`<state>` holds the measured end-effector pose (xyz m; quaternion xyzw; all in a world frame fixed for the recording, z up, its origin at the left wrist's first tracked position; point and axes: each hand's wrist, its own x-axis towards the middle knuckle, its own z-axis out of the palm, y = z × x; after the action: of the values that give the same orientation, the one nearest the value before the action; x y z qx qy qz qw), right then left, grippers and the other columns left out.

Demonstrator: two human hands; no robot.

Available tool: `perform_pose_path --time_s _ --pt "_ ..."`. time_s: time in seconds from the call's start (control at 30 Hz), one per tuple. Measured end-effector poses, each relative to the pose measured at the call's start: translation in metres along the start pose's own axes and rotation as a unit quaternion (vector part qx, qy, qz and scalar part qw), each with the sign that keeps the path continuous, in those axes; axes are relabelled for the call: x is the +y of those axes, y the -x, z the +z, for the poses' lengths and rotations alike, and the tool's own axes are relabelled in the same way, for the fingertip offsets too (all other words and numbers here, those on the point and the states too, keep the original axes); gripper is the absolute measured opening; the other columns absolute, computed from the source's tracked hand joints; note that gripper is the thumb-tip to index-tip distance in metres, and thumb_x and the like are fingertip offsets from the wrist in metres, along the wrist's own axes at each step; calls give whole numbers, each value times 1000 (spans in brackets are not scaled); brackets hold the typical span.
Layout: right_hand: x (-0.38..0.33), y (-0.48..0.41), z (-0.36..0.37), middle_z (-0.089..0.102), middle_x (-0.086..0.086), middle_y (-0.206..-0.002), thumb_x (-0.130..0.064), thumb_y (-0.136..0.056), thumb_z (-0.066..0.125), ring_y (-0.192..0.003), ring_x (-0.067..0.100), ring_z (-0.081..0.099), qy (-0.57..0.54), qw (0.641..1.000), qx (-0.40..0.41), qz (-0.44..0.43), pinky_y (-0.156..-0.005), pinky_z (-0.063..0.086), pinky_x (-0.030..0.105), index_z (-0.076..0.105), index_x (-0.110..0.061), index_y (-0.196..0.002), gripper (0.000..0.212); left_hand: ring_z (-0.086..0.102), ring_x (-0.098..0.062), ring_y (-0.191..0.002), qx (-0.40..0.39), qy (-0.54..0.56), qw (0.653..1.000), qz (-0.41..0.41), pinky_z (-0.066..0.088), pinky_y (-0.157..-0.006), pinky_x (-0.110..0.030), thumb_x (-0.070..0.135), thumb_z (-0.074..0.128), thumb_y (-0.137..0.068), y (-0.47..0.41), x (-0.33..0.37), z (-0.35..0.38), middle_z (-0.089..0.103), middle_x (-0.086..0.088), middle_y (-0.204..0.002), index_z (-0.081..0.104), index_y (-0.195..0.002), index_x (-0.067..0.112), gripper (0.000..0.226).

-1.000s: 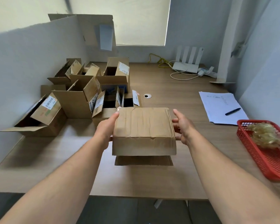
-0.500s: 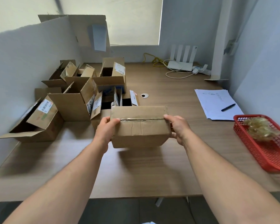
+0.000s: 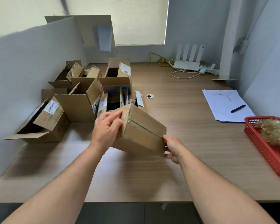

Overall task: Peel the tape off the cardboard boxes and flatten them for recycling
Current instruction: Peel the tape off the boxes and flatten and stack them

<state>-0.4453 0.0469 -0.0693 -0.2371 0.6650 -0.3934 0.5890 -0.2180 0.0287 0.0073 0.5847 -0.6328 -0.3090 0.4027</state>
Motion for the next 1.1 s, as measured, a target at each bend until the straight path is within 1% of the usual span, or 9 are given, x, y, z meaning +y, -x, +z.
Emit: perform_pose_path --time_s 0.17,0.23,0.3,0.43,0.57,0.77,0.83,0.97,1.1 --pt "23 -16 5 59 14 -101 -31 -100 35 -83 26 54 127 990 60 23 -64 43 28 59 -7 -111 35 38 -12 -115 -18 -179 977 114 25 -98 -31 68 26 -73 11 11 14 48 15 -117 56 -130 41 70" --pt "22 -24 0 62 20 -109 -29 -100 35 -91 29 57 233 969 88 -2 -73 45 31 60 -1 -113 39 32 -10 -124 -49 -238 961 128 18 -98 -28 72 18 -73 10 14 23 45 11 -126 48 -136 45 75" --pt "16 -28 -3 64 19 -107 -20 -97 39 -94 29 59 282 953 99 -56 -73 41 29 64 -1 -107 33 23 -12 -135 -89 -283 947 125 14 -106 -29 75 9 -73 9 19 33 36 7 -143 37 -142 49 79" --pt "-2 -21 -10 70 4 -100 -15 -91 52 -92 20 61 81 979 121 -146 -75 47 29 70 -12 -100 21 5 -13 -146 -166 -368 907 124 3 -115 -33 72 11 -88 6 29 52 11 9 -161 16 -146 54 61" --pt "-38 1 -21 62 1 -98 -14 -97 45 -91 13 58 -91 978 73 -175 -63 44 25 61 -14 -113 22 4 -15 -146 -194 -398 885 143 3 -116 -35 62 20 -97 2 43 69 10 7 -161 16 -147 52 52" --pt "-65 11 -40 58 3 -111 -9 -98 41 -94 16 58 -42 978 43 -201 -81 47 36 53 -19 -129 35 8 -19 -146 -201 -428 869 148 6 -115 -36 61 18 -97 -3 50 81 14 5 -160 17 -147 52 51" --pt "-70 11 -42 57 3 -111 -7 -97 40 -88 14 59 -17 979 33 -202 -79 46 35 53 -19 -130 37 9 -19 -145 -201 -433 866 151 7 -115 -36 61 18 -97 -3 51 81 15 5 -160 17 -147 52 51" --pt "-74 10 -42 61 -4 -88 -1 -93 42 -80 12 59 17 980 16 -200 -71 45 30 58 -15 -123 38 11 -20 -144 -192 -443 861 162 9 -114 -37 62 16 -97 -3 50 80 17 4 -159 16 -148 51 52" --pt "-78 8 -42 61 -6 -86 7 -85 44 -80 13 58 19 978 9 -208 -70 43 28 61 -15 -117 42 11 -20 -144 -185 -446 861 162 9 -114 -37 65 11 -96 -1 47 81 17 4 -158 15 -148 51 54"
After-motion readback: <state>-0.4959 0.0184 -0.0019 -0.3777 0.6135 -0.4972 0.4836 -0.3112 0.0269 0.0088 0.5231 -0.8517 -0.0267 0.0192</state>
